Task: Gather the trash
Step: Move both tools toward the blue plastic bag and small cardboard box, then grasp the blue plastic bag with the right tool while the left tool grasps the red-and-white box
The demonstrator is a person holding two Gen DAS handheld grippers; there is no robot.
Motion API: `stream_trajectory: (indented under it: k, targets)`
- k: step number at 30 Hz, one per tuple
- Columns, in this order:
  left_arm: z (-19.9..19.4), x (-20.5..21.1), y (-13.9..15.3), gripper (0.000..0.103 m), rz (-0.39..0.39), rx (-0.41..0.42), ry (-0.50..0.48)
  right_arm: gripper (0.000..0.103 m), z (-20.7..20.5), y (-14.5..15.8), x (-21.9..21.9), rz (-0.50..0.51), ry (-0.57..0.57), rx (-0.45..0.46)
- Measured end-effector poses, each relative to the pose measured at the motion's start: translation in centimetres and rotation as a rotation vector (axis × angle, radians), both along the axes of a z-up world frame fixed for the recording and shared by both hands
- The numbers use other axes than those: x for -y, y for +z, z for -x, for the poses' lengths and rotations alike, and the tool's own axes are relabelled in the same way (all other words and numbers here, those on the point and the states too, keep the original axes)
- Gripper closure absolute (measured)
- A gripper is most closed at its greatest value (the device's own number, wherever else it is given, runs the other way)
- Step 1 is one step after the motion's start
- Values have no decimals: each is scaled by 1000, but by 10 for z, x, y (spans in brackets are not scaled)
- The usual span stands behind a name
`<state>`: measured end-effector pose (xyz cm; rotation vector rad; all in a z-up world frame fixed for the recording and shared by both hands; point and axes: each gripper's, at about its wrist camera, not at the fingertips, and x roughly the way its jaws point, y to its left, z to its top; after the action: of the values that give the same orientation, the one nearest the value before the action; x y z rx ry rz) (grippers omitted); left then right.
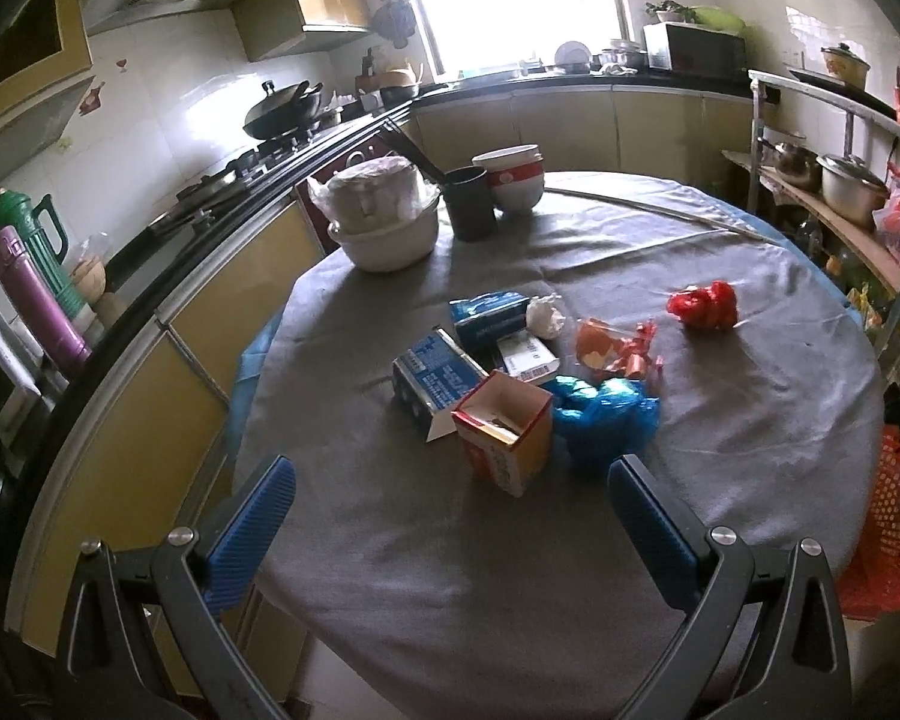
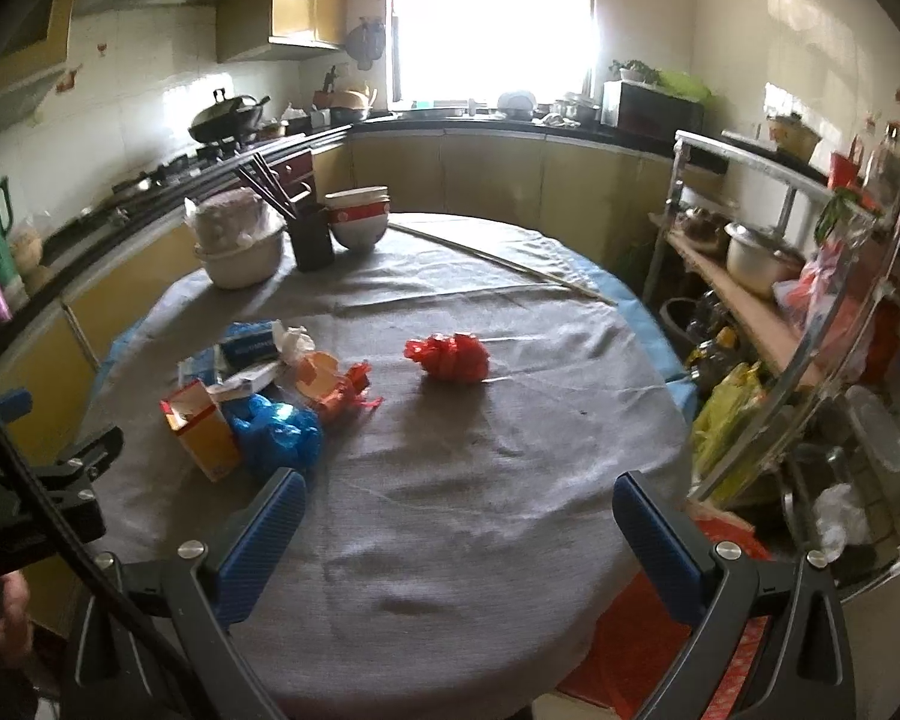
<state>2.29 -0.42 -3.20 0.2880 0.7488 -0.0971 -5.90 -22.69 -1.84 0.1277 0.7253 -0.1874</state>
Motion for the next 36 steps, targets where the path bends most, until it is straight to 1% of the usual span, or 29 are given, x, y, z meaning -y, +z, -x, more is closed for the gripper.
stream_trajectory:
  k: [3, 6, 11, 15, 17, 20, 21, 22, 23, 26, 29, 32, 36]
  targets:
    - [-9, -7, -5, 0, -6, -8, 25, 0, 4, -1, 15, -78, 15, 27]
    - [-19, -16, -13, 0, -4, -34, 56, 0, 6, -3, 30, -167, 14, 49]
    - [-37, -24, -25, 0, 23, -88, 66, 0, -19, -27, 39, -317, 45, -15]
    - [-50, -27, -34, 0, 36, -123, 61, 0, -50, -56, 28, -487, 138, -90]
    - [-59, -27, -39, 0, 47, -142, 62, 0, -64, -69, 19, -535, 167, -112]
    - [-70, -28, -46, 0, 78, -175, 48, 3, -85, -84, 10, -612, 201, -136]
    - [-72, -27, -48, 0, 86, -183, 40, 6, -93, -89, 8, -648, 208, -146]
    - [-75, -26, -49, 0, 99, -190, 29, 11, -102, -96, 6, -694, 212, -158]
    - [-77, -24, -50, 0, 114, -192, 13, 12, -110, -102, 7, -728, 210, -170]
    - [-85, -17, -53, 0, 132, -196, -31, 21, -128, -113, 4, -768, 188, -203]
    - [-92, -11, -58, 0, 158, -218, -76, 22, -141, -124, 1, -809, 172, -223]
    - [-101, -10, -67, 0, 181, -255, -87, 22, -153, -134, -1, -889, 163, -243]
    - [-109, -14, -77, 0, 207, -289, -84, 22, -167, -141, -11, -910, 154, -269]
